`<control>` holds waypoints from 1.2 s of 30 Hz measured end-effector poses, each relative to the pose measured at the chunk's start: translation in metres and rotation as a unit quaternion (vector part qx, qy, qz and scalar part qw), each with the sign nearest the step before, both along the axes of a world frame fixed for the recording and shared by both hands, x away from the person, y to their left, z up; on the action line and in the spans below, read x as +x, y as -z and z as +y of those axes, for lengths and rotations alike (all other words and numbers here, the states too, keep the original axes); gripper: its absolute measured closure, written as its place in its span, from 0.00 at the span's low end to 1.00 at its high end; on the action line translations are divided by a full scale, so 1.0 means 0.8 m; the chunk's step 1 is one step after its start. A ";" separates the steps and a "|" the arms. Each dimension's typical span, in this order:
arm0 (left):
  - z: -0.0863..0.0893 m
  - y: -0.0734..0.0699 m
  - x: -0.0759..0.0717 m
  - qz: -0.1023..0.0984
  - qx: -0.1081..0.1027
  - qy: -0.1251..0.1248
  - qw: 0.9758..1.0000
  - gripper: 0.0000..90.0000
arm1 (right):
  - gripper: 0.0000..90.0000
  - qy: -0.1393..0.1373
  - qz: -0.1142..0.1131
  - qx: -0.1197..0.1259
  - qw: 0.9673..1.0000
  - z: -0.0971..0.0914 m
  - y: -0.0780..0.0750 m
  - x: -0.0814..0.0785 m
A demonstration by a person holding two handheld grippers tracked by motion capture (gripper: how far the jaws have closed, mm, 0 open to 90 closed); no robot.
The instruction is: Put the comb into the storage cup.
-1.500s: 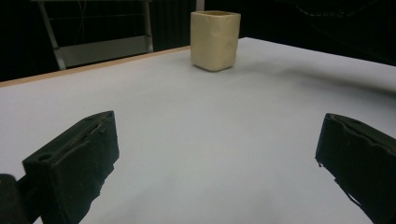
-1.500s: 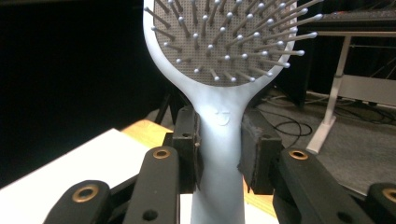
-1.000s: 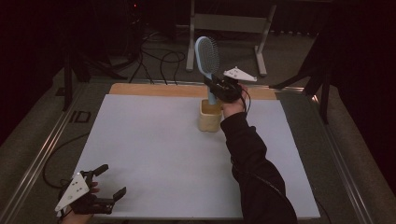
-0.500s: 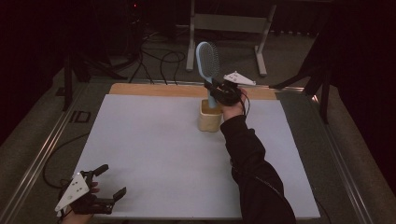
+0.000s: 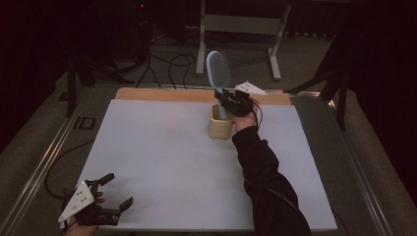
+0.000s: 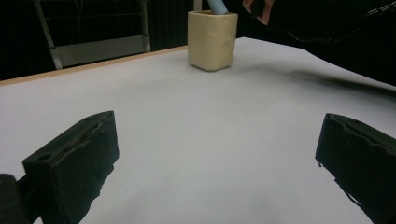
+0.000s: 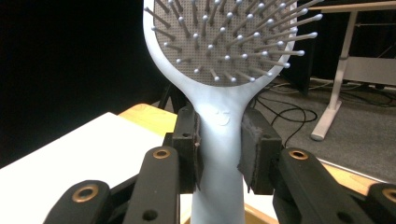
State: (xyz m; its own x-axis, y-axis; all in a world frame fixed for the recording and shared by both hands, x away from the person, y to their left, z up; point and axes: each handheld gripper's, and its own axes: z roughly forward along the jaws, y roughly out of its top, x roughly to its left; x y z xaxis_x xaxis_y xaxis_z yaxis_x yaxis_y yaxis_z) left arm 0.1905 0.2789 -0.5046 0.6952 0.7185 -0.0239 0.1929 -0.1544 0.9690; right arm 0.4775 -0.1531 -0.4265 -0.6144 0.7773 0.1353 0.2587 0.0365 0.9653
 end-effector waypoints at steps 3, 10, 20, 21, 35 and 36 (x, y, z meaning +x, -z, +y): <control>0.000 0.000 0.000 0.000 0.000 0.000 1.000 0.00 | 0.78 0.000 0.002 -0.002 1.000 0.000 0.004 -0.001; 0.000 0.000 0.000 0.000 0.001 0.000 1.000 0.00 | 0.78 0.003 0.004 -0.017 1.000 0.000 0.012 -0.004; 0.000 0.000 0.000 0.001 0.001 0.001 1.000 0.00 | 0.78 0.007 0.000 -0.031 0.999 -0.001 0.023 -0.010; 0.000 0.000 0.000 0.001 0.001 0.001 1.000 0.00 | 0.78 0.008 0.000 -0.033 0.999 -0.001 0.024 -0.011; -0.001 0.000 0.000 0.000 0.002 0.003 1.000 0.00 | 0.29 -0.004 -0.012 -0.067 0.998 0.000 0.033 -0.022; -0.001 0.000 0.000 0.000 0.002 0.003 1.000 0.00 | 0.20 -0.011 -0.013 -0.062 0.998 -0.002 0.033 -0.022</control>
